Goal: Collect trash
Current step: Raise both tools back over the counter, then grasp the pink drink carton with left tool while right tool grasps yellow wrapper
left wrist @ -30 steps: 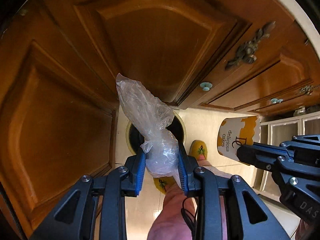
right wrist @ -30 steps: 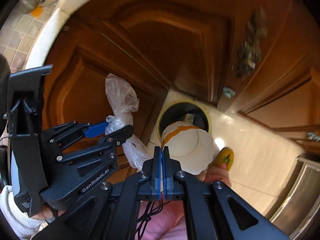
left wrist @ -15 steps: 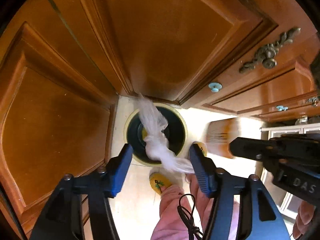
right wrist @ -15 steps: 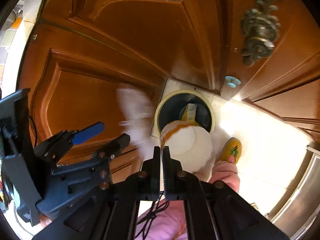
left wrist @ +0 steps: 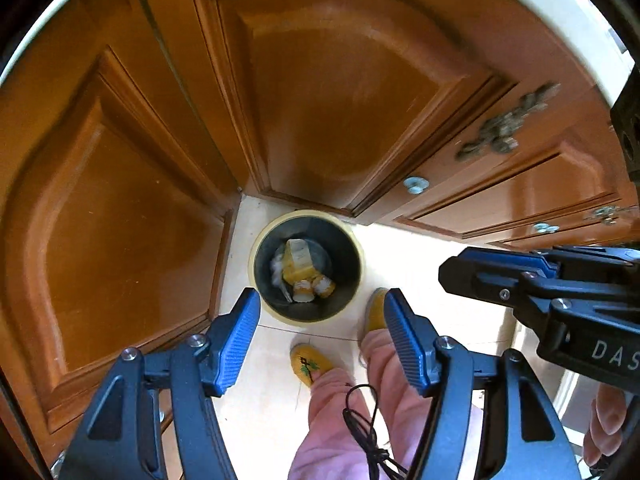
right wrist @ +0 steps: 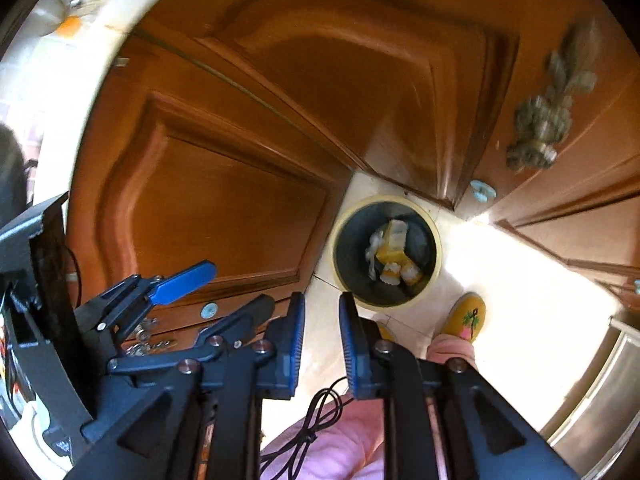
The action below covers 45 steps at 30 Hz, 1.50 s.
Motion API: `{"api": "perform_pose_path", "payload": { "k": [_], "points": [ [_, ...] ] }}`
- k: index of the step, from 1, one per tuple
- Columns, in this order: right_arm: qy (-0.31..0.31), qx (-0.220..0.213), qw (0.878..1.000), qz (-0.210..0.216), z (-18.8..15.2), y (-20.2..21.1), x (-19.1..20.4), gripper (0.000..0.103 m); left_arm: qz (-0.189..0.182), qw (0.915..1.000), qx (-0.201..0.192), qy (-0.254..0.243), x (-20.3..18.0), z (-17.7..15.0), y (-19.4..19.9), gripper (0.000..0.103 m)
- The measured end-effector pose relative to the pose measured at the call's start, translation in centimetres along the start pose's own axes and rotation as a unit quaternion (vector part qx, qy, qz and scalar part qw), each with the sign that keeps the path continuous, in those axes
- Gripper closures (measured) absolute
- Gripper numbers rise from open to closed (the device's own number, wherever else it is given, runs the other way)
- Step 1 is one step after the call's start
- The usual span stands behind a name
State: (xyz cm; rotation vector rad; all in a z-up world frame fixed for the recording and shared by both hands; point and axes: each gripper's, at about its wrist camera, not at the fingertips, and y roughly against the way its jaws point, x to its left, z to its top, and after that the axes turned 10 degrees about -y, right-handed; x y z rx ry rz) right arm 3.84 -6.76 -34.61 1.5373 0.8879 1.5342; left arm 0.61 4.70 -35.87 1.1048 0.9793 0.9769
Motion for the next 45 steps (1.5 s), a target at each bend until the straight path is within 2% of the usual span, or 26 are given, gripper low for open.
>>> {"api": "perform_pose_path", "payload": {
  "k": [4,7,12,17,19,22,25,27,30,31,32,35,41,45],
  "points": [
    [0.019,-0.032,0.999,0.002,-0.4,4.7,2.4,0.086,-0.024,0.9995,-0.016,0.011,0.1,0.9,4.4,0.040],
    [0.035,-0.066,0.997,0.004,-0.4,8.8,4.1,0.086,-0.024,0.9983,-0.052,0.001,-0.2,2.0,8.7,0.040],
    [0.062,-0.144,0.988,0.002,-0.1,15.8,6.9,0.085,-0.026,0.9910,-0.131,-0.011,-0.5,4.5,15.7,0.039],
    [0.067,-0.216,0.974,-0.003,0.4,21.2,8.3,0.077,-0.047,0.9796,-0.194,-0.028,-1.6,6.7,20.4,0.032],
    [0.065,-0.239,0.969,-0.009,0.5,22.8,8.7,0.076,-0.026,0.9758,-0.211,-0.053,-2.9,7.8,22.0,0.031],
    [0.049,-0.265,0.963,-0.009,0.7,25.0,8.4,0.076,0.001,0.9655,-0.247,-0.081,-4.1,8.7,24.2,0.031],
    [0.026,-0.280,0.960,-0.004,1.0,26.8,7.3,0.076,0.014,0.9533,-0.286,-0.095,-5.0,9.4,26.4,0.029],
    [0.015,-0.288,0.958,-0.007,1.5,27.6,6.7,0.076,0.021,0.9482,-0.299,-0.104,-5.2,10.3,27.4,0.029],
    [0.002,-0.292,0.956,-0.011,3.1,28.4,5.7,0.076,0.016,0.9461,-0.302,-0.117,-5.9,12.3,27.8,0.028],
    [-0.002,-0.292,0.956,-0.010,3.8,28.6,5.2,0.076,0.012,0.9459,-0.301,-0.121,-6.0,13.0,27.6,0.024],
    [-0.008,-0.291,0.957,-0.008,4.7,28.8,4.6,0.073,0.011,0.9457,-0.300,-0.124,-6.3,14.0,27.2,0.020],
    [-0.023,-0.293,0.956,0.006,7.5,29.4,2.8,0.068,0.019,0.9448,-0.299,-0.133,-6.3,17.1,26.1,0.018],
    [-0.055,-0.273,0.960,0.028,15.5,28.6,-1.2,0.067,0.053,0.9521,-0.260,-0.151,-5.3,25.2,23.3,0.018],
    [-0.080,-0.251,0.964,0.030,21.3,27.1,-3.7,0.067,0.094,0.9507,-0.230,-0.186,-5.7,31.1,20.9,0.018]
  ]
}}
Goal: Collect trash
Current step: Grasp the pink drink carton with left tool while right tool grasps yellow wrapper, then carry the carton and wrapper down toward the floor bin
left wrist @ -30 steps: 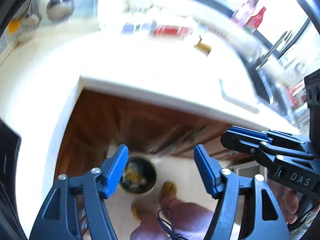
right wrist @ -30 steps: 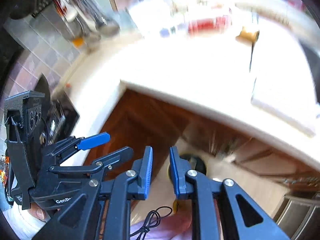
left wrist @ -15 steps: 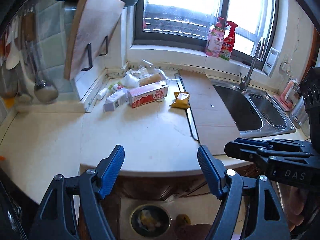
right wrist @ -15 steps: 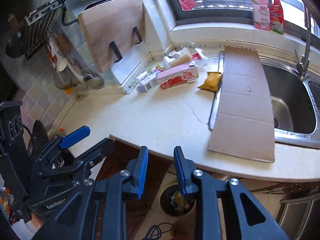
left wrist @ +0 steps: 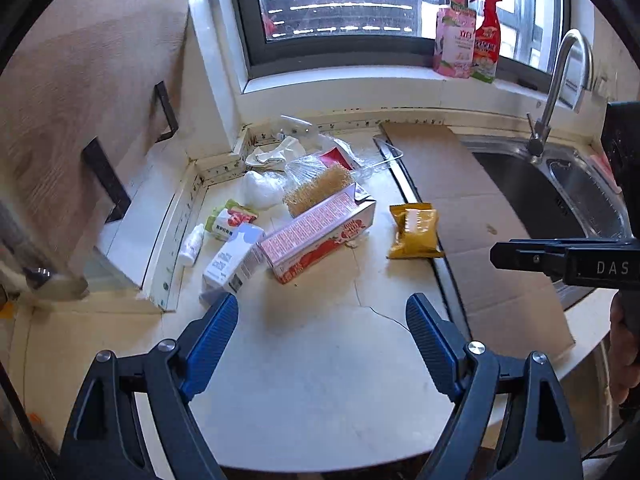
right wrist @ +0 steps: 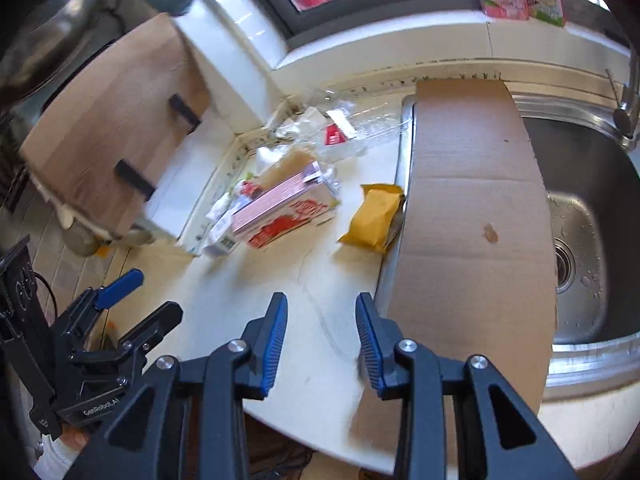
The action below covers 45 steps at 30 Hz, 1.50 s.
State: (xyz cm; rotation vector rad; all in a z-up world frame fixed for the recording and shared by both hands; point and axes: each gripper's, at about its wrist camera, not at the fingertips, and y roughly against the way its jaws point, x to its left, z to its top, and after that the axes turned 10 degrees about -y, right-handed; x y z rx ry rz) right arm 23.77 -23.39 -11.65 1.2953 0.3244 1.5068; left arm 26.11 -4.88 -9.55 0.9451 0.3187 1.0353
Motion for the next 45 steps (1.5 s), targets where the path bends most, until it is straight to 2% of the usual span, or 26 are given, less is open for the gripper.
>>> {"api": "perform_pose_path", "payload": {
  "k": [4,7,13,15,16,17,18,19,20,21,22,23,25,32,36,40,45],
  "points": [
    [-0.031,0.029,0.999,-0.012,3.7,-4.4,-1.7,0.067,0.015,0.9986,0.034,-0.039,0.5,3.6,-5.2,0.018],
    [-0.044,0.049,0.998,-0.017,5.6,-7.3,-2.6,0.067,0.011,0.9955,0.067,-0.067,0.8,5.5,-9.1,0.018],
    [-0.027,0.081,0.996,-0.025,6.4,-11.0,-2.8,0.068,-0.007,0.9873,0.139,-0.077,2.1,6.1,-15.0,0.018],
    [-0.017,0.086,0.996,-0.017,6.3,-11.4,-2.6,0.072,-0.016,0.9852,0.152,-0.077,2.3,6.1,-16.1,0.018],
    [-0.011,0.090,0.996,-0.012,6.4,-11.7,-2.5,0.081,-0.021,0.9845,0.157,-0.075,2.5,6.0,-16.6,0.018],
    [-0.005,0.094,0.996,-0.006,6.4,-11.9,-2.3,0.083,-0.026,0.9841,0.161,-0.071,2.5,6.0,-17.0,0.020],
    [0.002,0.094,0.996,-0.002,6.4,-12.0,-2.0,0.084,-0.029,0.9842,0.161,-0.067,2.6,5.9,-17.0,0.023],
    [0.008,0.093,0.996,0.001,6.4,-12.0,-1.8,0.087,-0.032,0.9842,0.162,-0.063,2.6,5.9,-17.1,0.033],
    [0.013,0.093,0.996,0.006,6.4,-11.9,-1.6,0.091,-0.021,0.9844,0.164,-0.061,2.4,5.8,-17.0,0.036],
    [0.016,0.092,0.996,0.014,6.4,-11.8,-1.4,0.092,-0.011,0.9845,0.165,-0.059,2.2,5.8,-16.8,0.039],
    [0.019,0.091,0.995,0.021,6.4,-11.7,-1.3,0.095,-0.009,0.9853,0.161,-0.055,2.0,5.7,-16.4,0.047],
    [0.023,0.088,0.996,0.025,6.4,-11.5,-1.0,0.096,-0.014,0.9862,0.157,-0.050,1.9,5.6,-15.8,0.056],
    [0.032,0.080,0.996,0.031,6.4,-11.0,-0.5,0.098,-0.024,0.9880,0.148,-0.037,1.5,5.0,-14.4,0.064],
    [0.037,0.056,0.997,0.046,5.5,-8.2,0.6,0.100,-0.034,0.9922,0.118,0.021,0.5,2.7,-9.2,0.066],
    [0.041,0.045,0.997,0.051,3.9,-6.5,1.6,0.100,-0.035,0.9943,0.087,0.052,0.3,0.8,-4.6,0.066],
    [0.044,0.037,0.997,0.058,1.2,-4.3,2.8,0.100,-0.034,0.9950,0.059,0.073,0.2,-1.8,0.1,0.066],
    [0.058,0.030,0.996,0.062,-3.8,-1.6,4.6,0.100,-0.031,0.9952,0.035,0.086,-0.3,-6.2,5.7,0.066]
  ]
}}
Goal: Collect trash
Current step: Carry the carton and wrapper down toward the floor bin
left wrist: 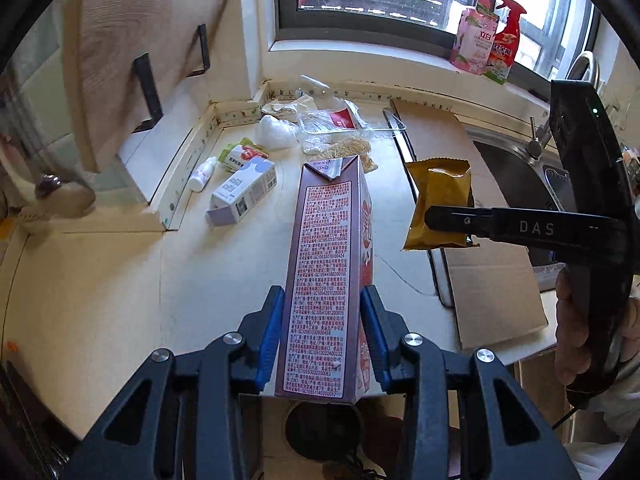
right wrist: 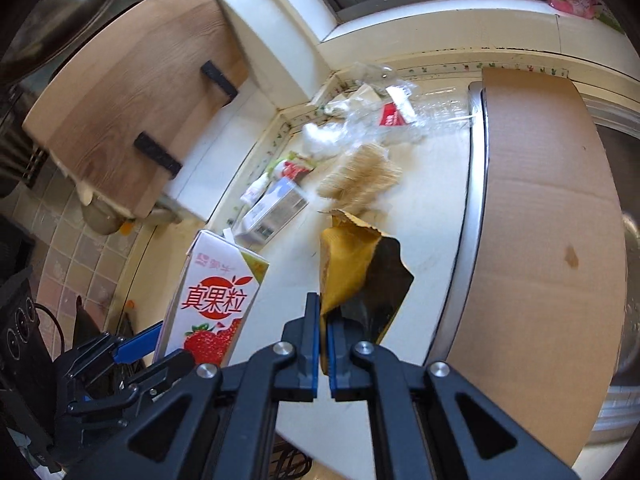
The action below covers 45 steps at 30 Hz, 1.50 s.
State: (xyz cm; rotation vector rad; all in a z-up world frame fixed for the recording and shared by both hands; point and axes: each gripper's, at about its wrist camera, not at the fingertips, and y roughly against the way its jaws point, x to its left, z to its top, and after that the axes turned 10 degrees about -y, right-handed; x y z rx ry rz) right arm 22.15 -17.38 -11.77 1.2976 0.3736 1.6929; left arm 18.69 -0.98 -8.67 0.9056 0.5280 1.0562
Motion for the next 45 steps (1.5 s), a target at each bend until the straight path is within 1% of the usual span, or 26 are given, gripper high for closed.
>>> {"api": "perform_pose_path", "payload": {
  "k": [6,9,12,16,20,22,26,30,33,35,40,45],
  "points": [
    [0.013,0.026,1.000,-0.001,-7.5,0.7,2.9,0.100,0.011,0.9999,-0.010,0.001,-0.8,-7.1,5.0,0.066],
    [0.024,0.043,0.999,-0.003,-11.5,0.7,4.3,0.100,0.007,0.9999,-0.007,0.012,-1.1,-10.9,6.6,0.066],
    [0.029,0.064,0.998,-0.004,-15.2,0.5,5.1,0.100,0.000,0.9997,0.011,0.021,-1.1,-14.6,7.0,0.066],
    [0.031,0.100,0.994,-0.014,-19.1,-0.9,5.3,0.100,-0.013,0.9982,0.045,0.039,-1.2,-18.7,6.2,0.066],
    [0.023,0.154,0.987,-0.036,-22.3,-4.3,3.8,0.100,-0.032,0.9937,0.088,0.062,-1.3,-22.0,3.5,0.066],
    [0.014,0.182,0.982,-0.052,-24.0,-6.5,2.3,0.100,-0.040,0.9901,0.113,0.072,-1.5,-23.6,1.4,0.066],
    [-0.010,0.231,0.969,-0.084,-26.8,-10.6,-1.3,0.100,-0.061,0.9793,0.164,0.103,-1.8,-26.9,-3.5,0.066],
    [-0.012,0.264,0.959,-0.103,-28.9,-14.1,-4.1,0.100,-0.075,0.9688,0.195,0.134,-1.9,-29.6,-8.3,0.066],
    [-0.017,0.280,0.953,-0.110,-29.9,-16.1,-5.8,0.100,-0.081,0.9608,0.215,0.156,-1.9,-31.2,-11.3,0.066],
    [-0.017,0.287,0.951,-0.115,-30.3,-17.3,-6.9,0.100,-0.081,0.9573,0.223,0.166,-2.0,-32.1,-12.9,0.066],
    [-0.015,0.295,0.947,-0.124,-30.6,-19.7,-9.1,0.100,-0.069,0.9546,0.238,0.165,-2.1,-34.2,-16.2,0.066],
    [-0.013,0.292,0.948,-0.129,-31.3,-22.3,-9.9,0.100,-0.062,0.9501,0.245,0.183,-1.8,-35.8,-19.1,0.066]
  ]
}}
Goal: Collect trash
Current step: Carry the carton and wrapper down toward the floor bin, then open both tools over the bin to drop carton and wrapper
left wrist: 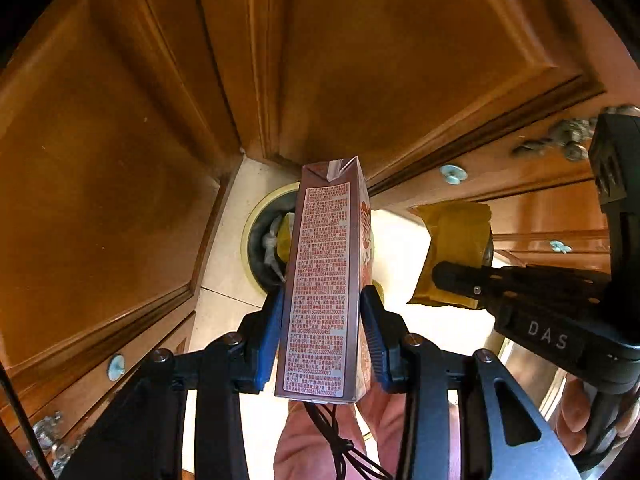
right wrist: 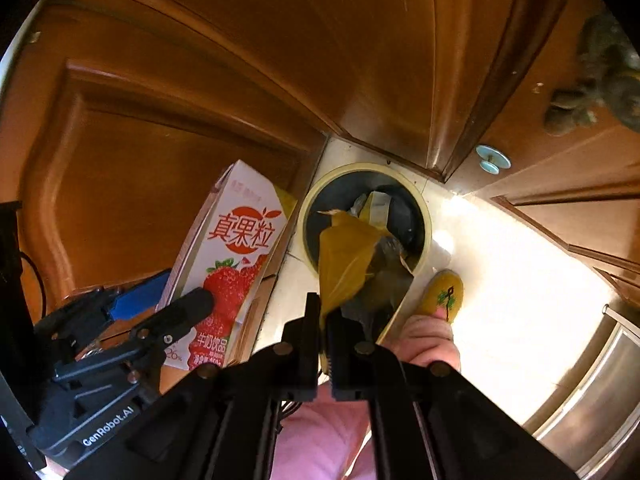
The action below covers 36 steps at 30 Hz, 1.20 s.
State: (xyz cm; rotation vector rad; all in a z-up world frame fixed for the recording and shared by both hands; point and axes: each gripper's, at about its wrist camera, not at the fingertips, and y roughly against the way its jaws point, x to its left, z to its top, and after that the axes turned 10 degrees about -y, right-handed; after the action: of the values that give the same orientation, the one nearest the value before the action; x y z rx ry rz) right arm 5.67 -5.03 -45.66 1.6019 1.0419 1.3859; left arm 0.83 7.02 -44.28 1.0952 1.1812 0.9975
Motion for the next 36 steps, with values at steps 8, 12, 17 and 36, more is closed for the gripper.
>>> {"api": "perform_pose_path", "payload": {
  "k": [8,12,17,36],
  "points": [
    [0.012,0.026,1.000,-0.008,1.3,-3.6,-0.3,0.096,-0.001,0.9996,0.011,0.024,2.0,1.0,-5.1,0.066],
    [0.015,0.033,0.999,-0.010,1.4,-4.9,0.1,0.096,-0.009,0.9990,0.024,0.037,2.5,1.1,-7.1,0.065],
    [-0.005,0.037,0.999,-0.017,1.6,-5.4,-0.2,0.076,-0.004,0.9982,0.042,0.043,3.1,0.6,-8.6,0.065],
    [-0.027,0.012,1.000,-0.005,-2.0,-0.6,-0.7,0.070,0.010,0.9969,0.048,0.061,3.8,-2.2,-5.6,0.046]
  ]
}}
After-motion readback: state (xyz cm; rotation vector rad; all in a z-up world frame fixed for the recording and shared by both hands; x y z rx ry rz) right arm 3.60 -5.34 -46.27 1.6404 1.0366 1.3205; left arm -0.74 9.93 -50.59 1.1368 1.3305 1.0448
